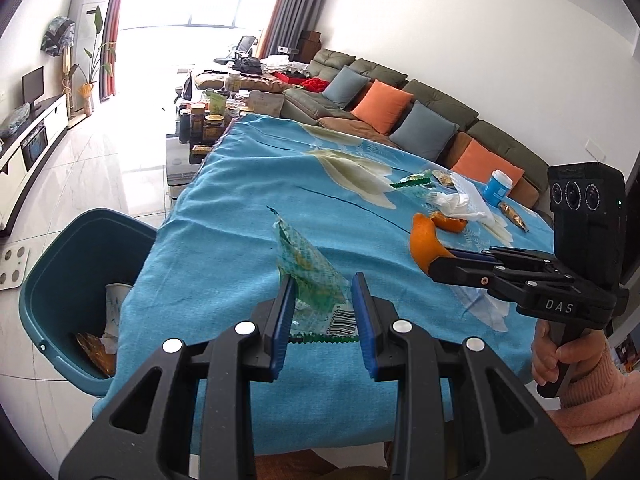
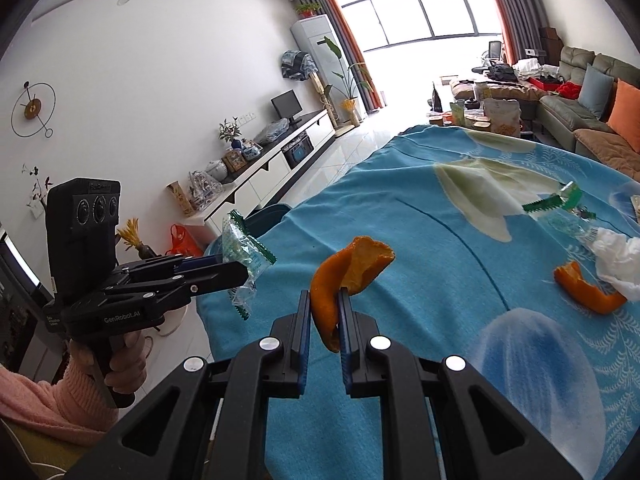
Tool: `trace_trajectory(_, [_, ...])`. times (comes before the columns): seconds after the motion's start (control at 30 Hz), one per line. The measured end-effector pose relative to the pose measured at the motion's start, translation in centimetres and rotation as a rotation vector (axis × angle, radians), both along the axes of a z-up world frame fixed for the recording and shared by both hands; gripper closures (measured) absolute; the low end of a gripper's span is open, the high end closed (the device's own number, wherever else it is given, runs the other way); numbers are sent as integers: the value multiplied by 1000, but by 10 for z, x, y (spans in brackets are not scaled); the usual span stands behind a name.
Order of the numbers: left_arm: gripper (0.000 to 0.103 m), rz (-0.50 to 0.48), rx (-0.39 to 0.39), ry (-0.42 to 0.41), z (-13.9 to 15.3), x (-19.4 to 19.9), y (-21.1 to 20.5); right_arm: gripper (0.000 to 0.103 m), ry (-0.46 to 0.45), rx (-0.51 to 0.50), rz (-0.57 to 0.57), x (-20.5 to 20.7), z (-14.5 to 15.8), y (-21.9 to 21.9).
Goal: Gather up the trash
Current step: 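Carry the held wrapper and orange peel with both tools over the bin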
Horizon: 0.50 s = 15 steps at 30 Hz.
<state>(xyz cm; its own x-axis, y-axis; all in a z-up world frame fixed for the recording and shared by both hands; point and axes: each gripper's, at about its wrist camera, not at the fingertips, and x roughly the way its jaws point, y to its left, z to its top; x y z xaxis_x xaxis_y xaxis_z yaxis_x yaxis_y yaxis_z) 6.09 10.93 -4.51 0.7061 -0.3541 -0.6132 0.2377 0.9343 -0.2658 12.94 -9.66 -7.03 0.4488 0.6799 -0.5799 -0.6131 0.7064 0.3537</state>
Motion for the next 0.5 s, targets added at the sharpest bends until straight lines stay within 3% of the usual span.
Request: trace_trajectory(0.5, [74, 148, 14, -12, 3, -10, 63, 91, -6, -13, 145, 7, 9, 64])
